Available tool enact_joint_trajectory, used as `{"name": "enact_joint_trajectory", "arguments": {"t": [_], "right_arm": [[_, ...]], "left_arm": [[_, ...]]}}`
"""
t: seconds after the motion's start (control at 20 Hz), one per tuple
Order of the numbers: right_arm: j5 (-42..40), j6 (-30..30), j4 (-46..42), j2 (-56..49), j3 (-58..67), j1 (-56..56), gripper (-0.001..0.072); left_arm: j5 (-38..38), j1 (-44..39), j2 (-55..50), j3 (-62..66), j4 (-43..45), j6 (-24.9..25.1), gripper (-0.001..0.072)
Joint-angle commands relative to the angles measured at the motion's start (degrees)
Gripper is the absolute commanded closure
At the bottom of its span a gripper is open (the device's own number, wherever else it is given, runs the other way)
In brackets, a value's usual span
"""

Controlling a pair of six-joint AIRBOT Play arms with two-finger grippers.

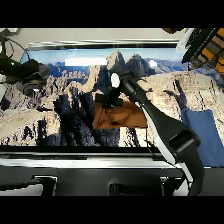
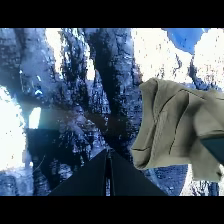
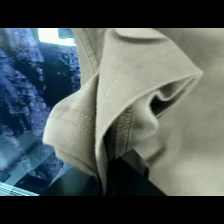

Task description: Fold the clothes and pants, and hang the long-sleeved shirts on hangers.

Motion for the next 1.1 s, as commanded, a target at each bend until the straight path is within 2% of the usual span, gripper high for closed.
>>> {"name": "enact_joint_trajectory", "arguments": {"t": [0.0, 0.05, 0.15, 0.2, 0.3, 0.45, 0.65, 0.85, 1.05], "right_arm": [[-0.8, 0.1, 2.7, -2.0, 0.1, 0.7, 0.0512], [-0.7, -0.9, 4.2, -1.9, 0.1, 0.7, 0.0376], [0.2, -5.0, 7.1, -0.3, 0.1, 0.2, 0.0222], [0.9, -7.5, 7.1, 1.3, 0.2, -0.6, 0.0179], [3.0, -12.0, 6.1, 5.8, 0.2, -4.3, 0.0164], [7.6, -18.8, 4.6, 12.1, 0.2, -16.1, 0.0158], [12.5, -25.9, 8.5, 14.5, -4.3, -33.5, 0.0159], [11.0, -36.2, 23.7, 14.5, -19.6, -43.5, 0.0159], [3.9, -43.1, 25.2, 14.4, -32.9, -45.0, 0.0161]], "left_arm": [[-0.1, 0.2, 0.0, 0.0, 0.3, 0.0, 0.0687], [-0.1, 0.2, -0.1, 0.0, 0.3, 0.0, 0.0688], [-0.1, 0.2, -0.3, 0.0, 0.3, 0.0, 0.0688], [-0.1, 0.2, -0.4, 0.0, 0.3, 0.0, 0.0687], [-0.1, 0.2, -0.5, 0.0, 0.3, 0.0, 0.0687], [-0.2, 0.2, -0.5, 0.0, 0.3, 0.0, 0.0687], [-0.2, 0.2, -0.5, 0.0, 0.3, 0.0, 0.0687], [-0.2, 0.2, -0.5, 0.0, 0.3, 0.0, 0.0687], [-0.2, 0.2, -0.5, 0.0, 0.3, 0.0, 0.0687]]}}
